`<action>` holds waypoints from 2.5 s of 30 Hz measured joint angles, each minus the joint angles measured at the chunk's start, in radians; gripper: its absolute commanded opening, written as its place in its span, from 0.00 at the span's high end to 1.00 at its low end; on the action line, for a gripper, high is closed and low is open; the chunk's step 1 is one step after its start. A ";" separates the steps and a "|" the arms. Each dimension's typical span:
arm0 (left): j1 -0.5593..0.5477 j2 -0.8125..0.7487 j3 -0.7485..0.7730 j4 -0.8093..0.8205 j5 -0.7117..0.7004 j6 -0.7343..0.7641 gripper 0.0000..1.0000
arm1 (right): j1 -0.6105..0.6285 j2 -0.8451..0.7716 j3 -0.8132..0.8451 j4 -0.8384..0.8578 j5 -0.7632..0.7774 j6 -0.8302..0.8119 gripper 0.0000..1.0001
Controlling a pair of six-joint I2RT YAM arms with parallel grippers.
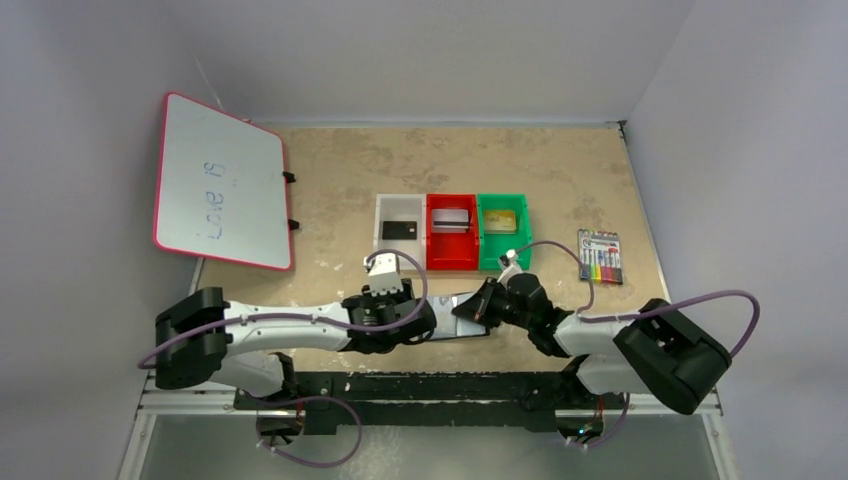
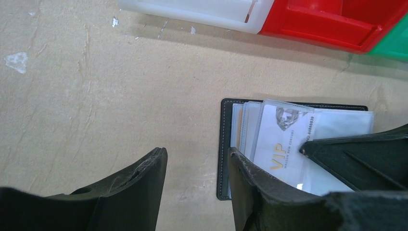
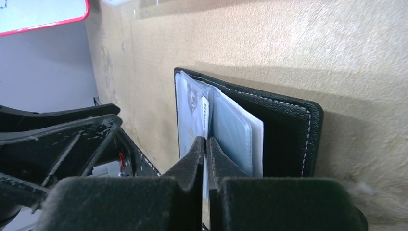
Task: Take the credit cards out of the card holder
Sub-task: Remove the credit card from the card holder.
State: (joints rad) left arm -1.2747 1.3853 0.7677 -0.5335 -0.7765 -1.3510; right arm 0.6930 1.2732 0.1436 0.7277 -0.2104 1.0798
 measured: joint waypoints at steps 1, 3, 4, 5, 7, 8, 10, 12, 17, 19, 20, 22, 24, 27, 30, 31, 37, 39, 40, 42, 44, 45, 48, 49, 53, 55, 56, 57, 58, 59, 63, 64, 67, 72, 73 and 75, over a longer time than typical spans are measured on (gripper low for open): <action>0.000 -0.015 -0.008 0.002 0.002 0.002 0.49 | 0.011 0.006 0.000 0.005 0.009 0.004 1.00; 0.000 -0.053 -0.029 0.016 0.007 0.008 0.49 | 0.029 0.028 0.003 0.018 0.012 0.014 1.00; 0.000 -0.064 -0.035 0.023 0.010 0.011 0.48 | 0.036 0.043 0.005 0.026 0.013 0.020 1.00; 0.000 -0.077 -0.045 0.040 0.015 0.018 0.48 | 0.041 0.056 0.005 0.035 0.014 0.025 1.00; 0.000 -0.080 -0.048 0.059 0.027 0.034 0.48 | 0.043 0.073 0.005 0.048 0.014 0.032 1.00; 0.001 -0.079 -0.048 0.072 0.036 0.041 0.48 | 0.045 0.077 0.005 0.052 0.014 0.035 1.00; 0.001 -0.069 -0.048 0.099 0.053 0.062 0.48 | 0.046 0.082 0.005 0.065 0.013 0.038 1.00; 0.001 -0.048 -0.048 0.127 0.076 0.083 0.48 | 0.046 0.085 0.005 0.074 0.009 0.039 1.00; 0.001 0.042 -0.039 0.229 0.141 0.127 0.50 | 0.046 0.124 0.005 0.103 -0.011 0.040 1.00; 0.001 0.094 -0.011 0.236 0.155 0.138 0.50 | 0.046 0.132 0.005 0.111 -0.018 0.041 0.99; 0.001 0.123 0.008 0.233 0.161 0.142 0.52 | 0.046 0.132 0.005 0.113 -0.019 0.042 0.98; 0.001 0.177 0.047 0.221 0.167 0.145 0.54 | 0.046 0.132 0.005 0.114 -0.020 0.041 0.95; 0.001 0.232 0.095 0.186 0.162 0.150 0.56 | 0.046 0.131 0.005 0.112 -0.020 0.040 0.90; -0.005 0.285 0.159 0.115 0.138 0.150 0.60 | 0.046 0.118 0.005 0.096 -0.020 0.034 0.87; -0.013 0.312 0.191 0.073 0.117 0.149 0.64 | 0.046 0.113 0.005 0.080 -0.021 0.026 0.91; -0.018 0.316 0.195 0.066 0.112 0.149 0.66 | 0.046 0.113 0.005 0.079 -0.024 0.026 0.93; -0.039 0.324 0.198 0.045 0.080 0.138 0.71 | 0.042 0.113 0.000 0.091 -0.037 0.031 1.00; -0.043 0.326 0.198 0.043 0.073 0.133 0.71 | 0.039 0.114 -0.011 0.106 -0.041 0.044 1.00; -0.044 0.327 0.198 0.043 0.070 0.131 0.71 | 0.039 0.114 -0.015 0.109 -0.042 0.048 1.00; -0.044 0.329 0.198 0.041 0.062 0.125 0.71 | 0.039 0.111 -0.017 0.106 -0.041 0.055 1.00; -0.048 0.332 0.198 0.039 0.054 0.113 0.72 | 0.039 0.092 -0.019 0.090 -0.037 0.057 1.00; -0.049 0.333 0.198 0.040 0.050 0.108 0.72 | 0.039 0.077 -0.023 0.079 -0.034 0.057 1.00; -0.051 0.335 0.198 0.044 0.046 0.097 0.72 | 0.035 0.026 -0.042 0.045 -0.030 0.057 1.00; -0.051 0.336 0.198 0.046 0.043 0.094 0.72 | 0.032 0.006 -0.046 0.028 -0.027 0.056 1.00; -0.050 0.341 0.198 0.049 0.032 0.083 0.72 | 0.019 -0.056 -0.048 -0.043 -0.025 0.043 1.00; -0.051 0.344 0.198 0.050 0.028 0.079 0.73 | 0.012 -0.083 -0.049 -0.070 -0.025 0.037 1.00; -0.050 0.345 0.198 0.050 0.024 0.080 0.73 | 0.006 -0.097 -0.050 -0.083 -0.026 0.037 1.00; -0.050 0.346 0.197 0.050 0.023 0.077 0.73 | 0.001 -0.112 -0.052 -0.094 -0.027 0.037 1.00; -0.050 0.348 0.196 0.050 0.019 0.078 0.73 | -0.005 -0.126 -0.055 -0.102 -0.029 0.036 1.00; -0.050 0.348 0.195 0.049 0.014 0.079 0.74 | -0.013 -0.139 -0.056 -0.109 -0.034 0.036 1.00; -0.049 0.349 0.183 0.044 0.010 0.079 0.74 | -0.037 -0.161 -0.061 -0.108 -0.067 0.034 1.00; -0.049 0.349 0.176 0.043 0.009 0.077 0.74 | -0.041 -0.162 -0.061 -0.108 -0.073 0.032 1.00; -0.050 0.343 0.166 0.051 0.002 0.070 0.74 | -0.045 -0.157 -0.060 -0.119 -0.072 0.022 1.00; -0.050 0.284 0.109 0.038 0.006 0.051 0.73 | -0.046 -0.086 -0.041 -0.128 -0.080 -0.014 0.89; -0.050 0.265 0.096 0.033 0.006 0.050 0.72 | -0.046 -0.065 -0.034 -0.122 -0.091 -0.024 0.86; -0.050 0.225 0.077 0.026 0.006 0.049 0.72 | -0.047 -0.022 -0.022 -0.095 -0.115 -0.034 0.80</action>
State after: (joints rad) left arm -1.3243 1.6104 0.8444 -0.5072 -0.7704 -1.3018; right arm 0.6464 1.2510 0.1215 0.6331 -0.3252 1.0454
